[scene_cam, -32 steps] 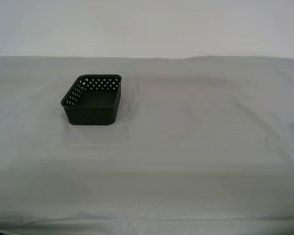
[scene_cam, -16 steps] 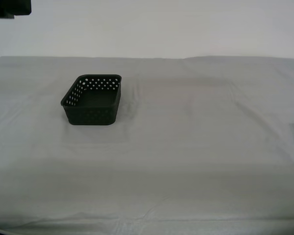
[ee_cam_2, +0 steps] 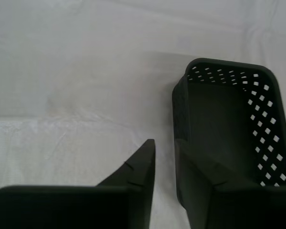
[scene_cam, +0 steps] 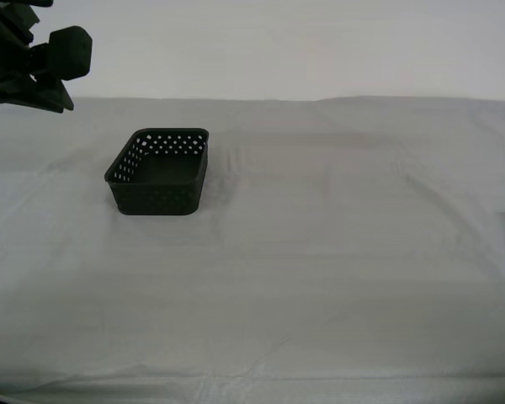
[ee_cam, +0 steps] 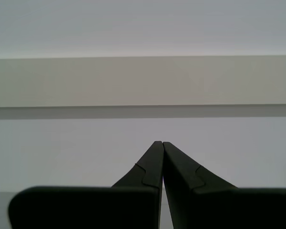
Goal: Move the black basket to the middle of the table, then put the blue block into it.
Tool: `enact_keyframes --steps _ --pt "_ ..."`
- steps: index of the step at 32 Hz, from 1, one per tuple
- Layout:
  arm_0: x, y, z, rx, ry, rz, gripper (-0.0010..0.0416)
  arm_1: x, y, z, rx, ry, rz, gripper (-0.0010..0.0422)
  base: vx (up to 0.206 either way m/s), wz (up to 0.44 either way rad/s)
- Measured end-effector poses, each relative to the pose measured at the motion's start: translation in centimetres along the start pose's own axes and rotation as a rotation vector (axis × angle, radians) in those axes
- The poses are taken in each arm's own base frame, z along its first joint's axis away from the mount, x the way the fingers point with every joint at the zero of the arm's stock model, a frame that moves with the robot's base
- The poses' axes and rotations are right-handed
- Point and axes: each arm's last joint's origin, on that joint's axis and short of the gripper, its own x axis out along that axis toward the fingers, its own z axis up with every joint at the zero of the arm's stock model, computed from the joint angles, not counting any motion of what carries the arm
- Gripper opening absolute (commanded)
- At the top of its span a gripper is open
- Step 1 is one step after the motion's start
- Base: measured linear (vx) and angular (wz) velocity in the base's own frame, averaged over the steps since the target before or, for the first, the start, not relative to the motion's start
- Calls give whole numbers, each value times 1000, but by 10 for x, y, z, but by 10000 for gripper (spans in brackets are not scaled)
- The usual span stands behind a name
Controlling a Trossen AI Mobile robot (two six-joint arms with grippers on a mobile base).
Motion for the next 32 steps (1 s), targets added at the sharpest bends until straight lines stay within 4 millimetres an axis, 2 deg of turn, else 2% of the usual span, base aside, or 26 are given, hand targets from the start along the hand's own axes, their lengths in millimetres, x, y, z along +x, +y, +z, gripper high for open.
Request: enact_keyframes --steps 4,9,11,17,22,25,30,31,32 --pt "0 0 0 0 0 0 2 20 1 4 -8 61 -7 183 0 0" --pt "0 0 0 0 0 0 2 44 -5 8 5 128 -43 257 0 0" --pt "0 0 0 0 1 0 2 55 -10 8 18 158 -50 268 0 0" --pt "0 0 0 0 1 0 2 88 -26 5 54 238 -39 269 0 0" --pt "0 0 0 0 1 0 2 112 -26 3 35 285 -19 269 0 0" --pt "0 0 0 0 0 0 2 119 -25 4 20 305 7 265 0 0" --pt "0 0 0 0 1 0 2 128 -23 3 19 334 45 212 0 0" --pt "0 0 0 0 2 0 2 130 -23 2 16 340 49 168 0 0" --pt "0 0 0 0 2 0 2 130 -24 2 18 341 48 149 0 0"
